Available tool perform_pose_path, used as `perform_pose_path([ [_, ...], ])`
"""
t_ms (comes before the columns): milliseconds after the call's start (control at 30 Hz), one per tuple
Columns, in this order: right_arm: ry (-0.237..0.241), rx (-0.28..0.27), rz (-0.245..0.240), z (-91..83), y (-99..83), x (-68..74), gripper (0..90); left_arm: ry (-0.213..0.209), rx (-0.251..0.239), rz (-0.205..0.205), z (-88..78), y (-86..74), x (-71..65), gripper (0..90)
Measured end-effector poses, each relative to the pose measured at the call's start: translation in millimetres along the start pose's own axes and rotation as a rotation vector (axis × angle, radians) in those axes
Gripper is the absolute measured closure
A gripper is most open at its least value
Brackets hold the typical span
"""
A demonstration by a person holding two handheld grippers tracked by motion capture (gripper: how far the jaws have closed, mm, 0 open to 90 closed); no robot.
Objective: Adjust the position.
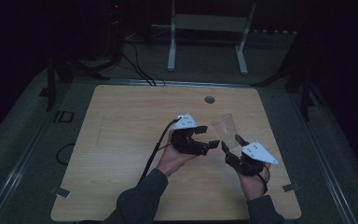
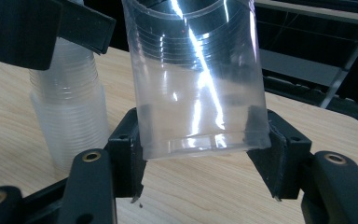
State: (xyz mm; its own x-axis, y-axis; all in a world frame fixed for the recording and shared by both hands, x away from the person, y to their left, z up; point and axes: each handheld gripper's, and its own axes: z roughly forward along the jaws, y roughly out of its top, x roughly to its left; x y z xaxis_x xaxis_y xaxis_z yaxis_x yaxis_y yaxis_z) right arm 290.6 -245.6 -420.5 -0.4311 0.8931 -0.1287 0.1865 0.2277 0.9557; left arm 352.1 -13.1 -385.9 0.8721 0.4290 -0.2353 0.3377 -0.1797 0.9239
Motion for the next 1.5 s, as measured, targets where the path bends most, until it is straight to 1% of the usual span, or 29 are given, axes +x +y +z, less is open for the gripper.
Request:
perform_pose_path([
  [33,-0.001,-0.002,0.001,-0.1,0.1,0.0,41.4,-0.009,0.001,-0.006,0.3,0.2,0.0,24.1],
  [133,-0.004,-0.01,0.002,-0.7,0.3,0.2,41.4,-0.011,0.002,-0.008,1.2,0.7,-0.2,22.4],
  [167,-0.004,-0.011,0.003,-0.9,0.3,0.4,41.4,-0.017,0.002,-0.018,2.4,1.1,-0.6,22.2],
  [233,0.0,-0.01,0.002,-0.7,0.5,0.7,41.4,-0.021,0.001,-0.019,3.0,1.2,-0.7,21.4],
  [367,0.0,-0.014,0.002,-0.8,0.7,2.2,41.4,-0.041,0.003,-0.032,5.5,2.6,-1.3,19.5],
  [467,0.001,-0.02,-0.01,-0.7,0.8,3.5,41.4,-0.043,-0.002,-0.039,6.8,3.7,-2.1,18.8],
  [667,0.003,-0.029,-0.008,-1.5,1.6,4.8,41.4,-0.044,-0.01,-0.055,9.3,5.1,-2.9,17.8],
  [733,0.003,-0.034,-0.008,-1.9,1.7,5.1,41.3,-0.041,-0.009,-0.054,10.1,5.5,-2.8,17.8],
  [1000,0.013,-0.041,-0.011,-1.6,1.6,8.3,41.3,-0.041,-0.026,-0.071,11.5,6.3,-2.2,17.7],
  [1133,0.016,-0.043,-0.014,-0.9,1.2,10.1,41.4,-0.037,-0.029,-0.07,12.1,6.0,-1.8,17.7],
  [1200,0.016,-0.044,-0.015,-0.6,1.3,10.9,41.3,-0.037,-0.033,-0.078,12.5,6.0,-1.6,17.7],
  [1367,0.024,-0.048,-0.017,-0.6,1.6,11.6,41.3,-0.043,-0.037,-0.093,14.1,5.9,-1.0,17.7],
  [1500,0.027,-0.052,-0.016,-0.7,1.9,12.0,41.3,-0.053,-0.029,-0.092,16.0,5.4,-1.8,17.7],
])
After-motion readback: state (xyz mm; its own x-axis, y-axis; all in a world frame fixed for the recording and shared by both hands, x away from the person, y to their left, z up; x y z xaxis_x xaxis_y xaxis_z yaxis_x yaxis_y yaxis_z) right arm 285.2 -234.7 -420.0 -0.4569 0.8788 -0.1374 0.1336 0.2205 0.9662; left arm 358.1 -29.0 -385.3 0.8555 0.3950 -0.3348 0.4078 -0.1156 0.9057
